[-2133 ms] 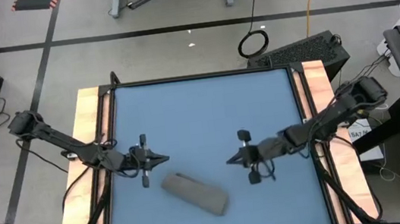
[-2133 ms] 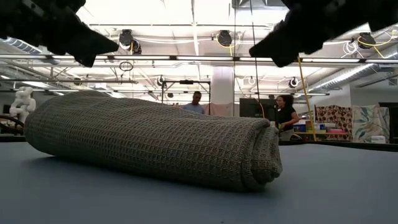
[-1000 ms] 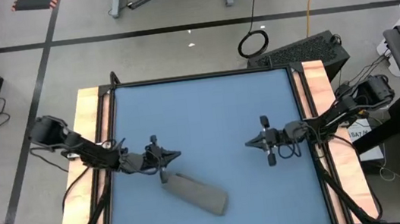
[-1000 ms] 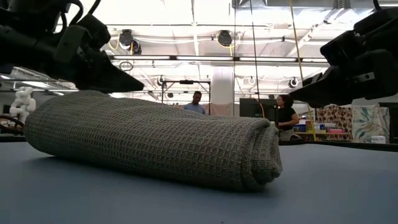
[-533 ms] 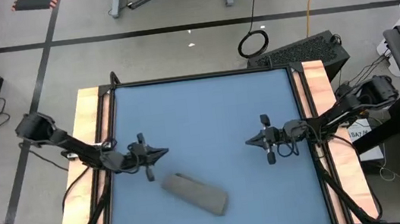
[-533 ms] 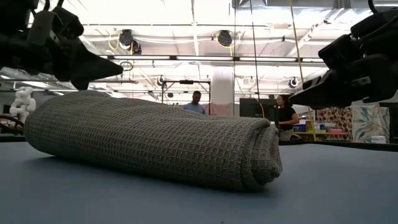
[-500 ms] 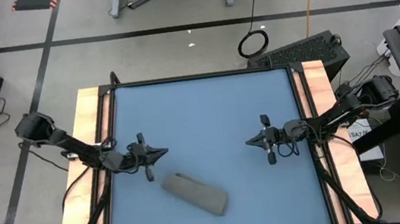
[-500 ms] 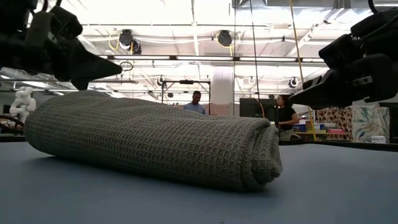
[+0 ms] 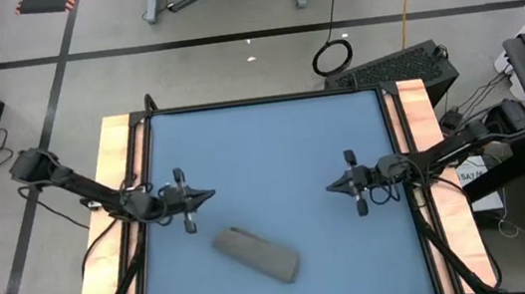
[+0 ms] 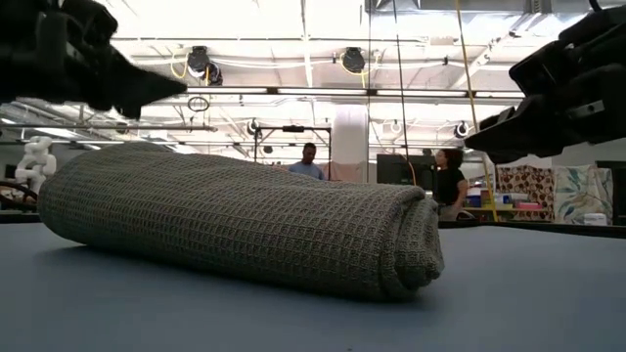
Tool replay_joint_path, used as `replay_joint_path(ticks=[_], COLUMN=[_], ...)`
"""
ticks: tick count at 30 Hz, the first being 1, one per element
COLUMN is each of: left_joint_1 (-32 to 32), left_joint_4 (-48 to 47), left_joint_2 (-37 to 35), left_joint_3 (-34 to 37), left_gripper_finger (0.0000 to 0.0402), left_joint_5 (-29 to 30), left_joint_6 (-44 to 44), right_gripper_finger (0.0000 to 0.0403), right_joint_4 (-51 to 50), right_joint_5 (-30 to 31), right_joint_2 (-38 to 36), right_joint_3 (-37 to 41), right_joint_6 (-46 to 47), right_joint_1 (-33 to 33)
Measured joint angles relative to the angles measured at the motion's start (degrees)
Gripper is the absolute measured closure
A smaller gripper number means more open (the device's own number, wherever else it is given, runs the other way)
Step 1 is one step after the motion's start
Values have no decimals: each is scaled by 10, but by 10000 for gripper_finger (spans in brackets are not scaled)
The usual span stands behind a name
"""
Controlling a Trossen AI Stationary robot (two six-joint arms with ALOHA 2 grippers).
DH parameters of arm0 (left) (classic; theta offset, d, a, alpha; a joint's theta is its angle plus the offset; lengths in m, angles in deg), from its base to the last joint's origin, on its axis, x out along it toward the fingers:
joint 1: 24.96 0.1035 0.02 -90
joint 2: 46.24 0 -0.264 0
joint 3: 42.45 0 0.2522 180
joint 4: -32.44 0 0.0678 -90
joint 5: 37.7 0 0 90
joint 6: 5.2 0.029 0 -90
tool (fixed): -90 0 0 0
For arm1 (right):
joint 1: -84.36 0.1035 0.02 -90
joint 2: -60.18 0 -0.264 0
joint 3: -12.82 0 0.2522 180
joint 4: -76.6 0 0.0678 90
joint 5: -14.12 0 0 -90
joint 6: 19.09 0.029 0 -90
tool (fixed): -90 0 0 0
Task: Roll towel
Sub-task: Return to Home Position
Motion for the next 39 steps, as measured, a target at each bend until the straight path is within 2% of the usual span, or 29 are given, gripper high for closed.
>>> replay_joint_path(ticks=[5,9,13,19,27,34,39], left_joint_1=[0,0,0,0,0,0,1], left_joint_4=[4,-55,-150,-250,-390,-508,-513], left_joint_2=[-74,-140,-208,-301,-432,-542,-555], left_joint_3=[0,0,0,0,0,0,0], left_gripper_finger=[398,398,398,398,398,398,398], left_joint_5=[-31,-38,-44,-111,-112,-114,-152], left_joint_6=[57,73,51,32,27,11,2], right_gripper_finger=[403,403,403,403,403,403,403], right_joint_4=[-78,-111,-148,-194,-267,-303,-314], right_joint_5=[0,0,0,0,-1,-2,-59], right_joint_2=[-68,-119,-160,-209,-285,-372,-420], right_joint_3=[0,0,0,0,0,0,0], right_joint_6=[18,27,26,24,31,-14,-42], right_joint_1=[0,0,0,0,0,0,0])
